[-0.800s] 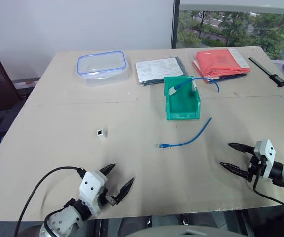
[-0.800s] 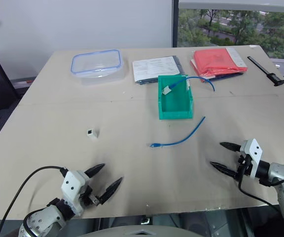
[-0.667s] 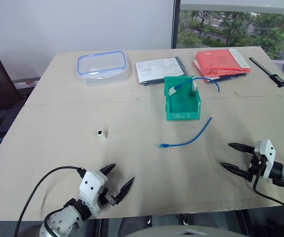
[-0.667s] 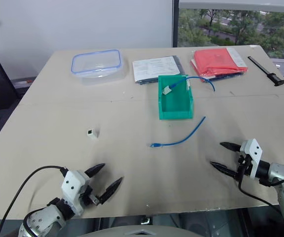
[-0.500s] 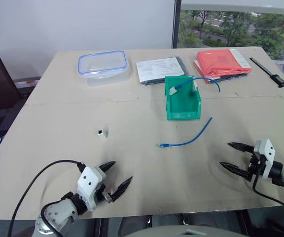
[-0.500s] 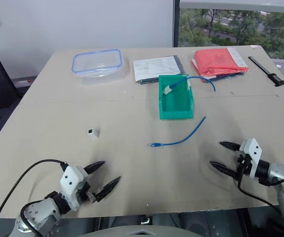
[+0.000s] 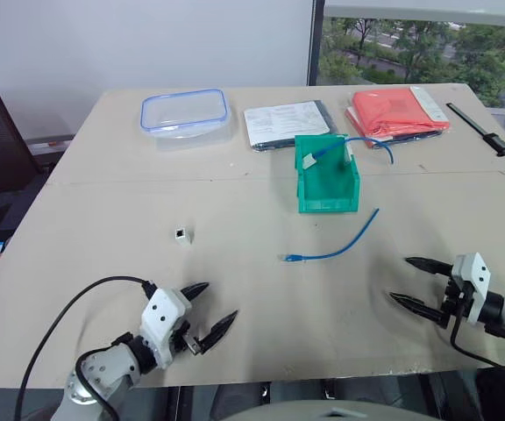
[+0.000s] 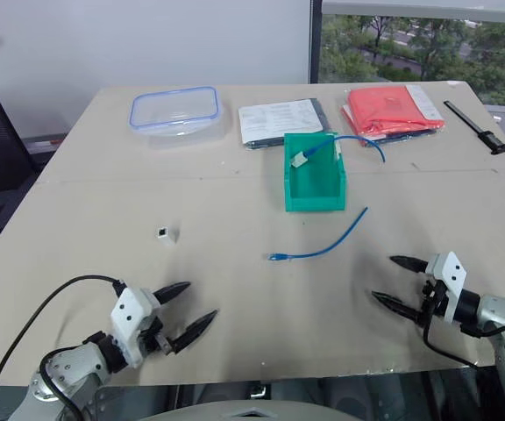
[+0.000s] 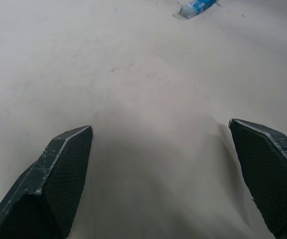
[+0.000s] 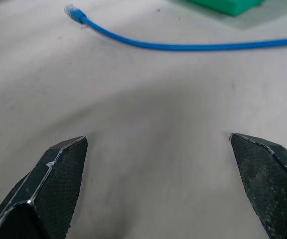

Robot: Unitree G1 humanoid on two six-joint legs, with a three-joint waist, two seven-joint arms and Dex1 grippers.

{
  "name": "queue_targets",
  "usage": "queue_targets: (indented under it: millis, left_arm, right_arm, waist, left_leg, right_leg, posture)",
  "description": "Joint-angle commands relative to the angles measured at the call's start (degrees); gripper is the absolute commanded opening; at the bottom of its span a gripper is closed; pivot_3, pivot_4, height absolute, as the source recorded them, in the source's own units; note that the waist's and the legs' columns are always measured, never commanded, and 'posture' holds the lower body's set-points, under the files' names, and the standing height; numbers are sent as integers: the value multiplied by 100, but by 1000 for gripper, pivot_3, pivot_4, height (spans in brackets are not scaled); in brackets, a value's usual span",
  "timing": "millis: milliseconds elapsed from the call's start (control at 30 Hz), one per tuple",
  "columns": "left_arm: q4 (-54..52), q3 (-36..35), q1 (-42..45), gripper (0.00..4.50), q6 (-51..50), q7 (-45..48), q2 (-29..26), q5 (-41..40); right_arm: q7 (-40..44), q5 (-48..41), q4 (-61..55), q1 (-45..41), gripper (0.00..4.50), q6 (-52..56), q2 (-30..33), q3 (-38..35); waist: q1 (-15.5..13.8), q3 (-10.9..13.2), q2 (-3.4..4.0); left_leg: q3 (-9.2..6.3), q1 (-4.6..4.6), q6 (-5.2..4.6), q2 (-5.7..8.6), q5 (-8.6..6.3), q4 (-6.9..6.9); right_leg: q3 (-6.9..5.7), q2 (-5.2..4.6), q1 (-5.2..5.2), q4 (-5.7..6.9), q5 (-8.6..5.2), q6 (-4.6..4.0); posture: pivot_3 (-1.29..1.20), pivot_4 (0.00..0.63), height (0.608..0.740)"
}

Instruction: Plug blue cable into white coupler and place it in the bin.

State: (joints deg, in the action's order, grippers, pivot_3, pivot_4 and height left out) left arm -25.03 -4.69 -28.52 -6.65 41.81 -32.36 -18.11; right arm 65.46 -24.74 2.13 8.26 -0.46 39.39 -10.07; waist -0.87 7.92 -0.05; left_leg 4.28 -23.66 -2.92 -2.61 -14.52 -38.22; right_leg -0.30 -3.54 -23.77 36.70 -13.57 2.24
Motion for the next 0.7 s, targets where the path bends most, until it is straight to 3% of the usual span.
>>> queue_targets:
  millis: [33, 167, 400, 700]
  left_arm:
    - [-250, 289, 221, 4488, -278, 116, -84, -30]
    - [-21, 769, 1481, 4488, -811, 108, 51, -21]
    - [1646, 1960, 3763, 4488, -818, 598, 451, 642]
    - [2915, 2371, 5015, 4488, -497, 1434, 78, 1204]
  right_arm:
    - [95, -262, -452, 86, 4500, 90, 106, -206]
    - [162, -628, -1071, 158, 4500, 512, 192, -181]
    - [-54, -678, -1745, 49, 4500, 849, 111, 75]
    - [-307, -564, -1810, 153, 4500, 769, 67, -114]
  waist:
    - [1, 2, -2]
    - [-24, 14, -12]
    - [29, 21, -41]
    - [0, 31, -54]
  left_leg:
    - [0, -1, 0, 0, 0, 0]
    - [-2, -9, -2, 5, 1, -1]
    - [-5, -6, -3, 24, 1, -12]
    - [-19, -4, -6, 25, 0, -10]
  right_leg:
    - [0, 1, 0, 0, 0, -1]
    - [-5, 22, 2, 1, 0, 0]
    - [5, 48, 13, 3, 3, 2]
    - [4, 59, 16, 8, -2, 7]
  posture:
    - [0, 150, 740]
    - [0, 150, 740]
    - [0, 150, 740]
    - [0, 150, 740]
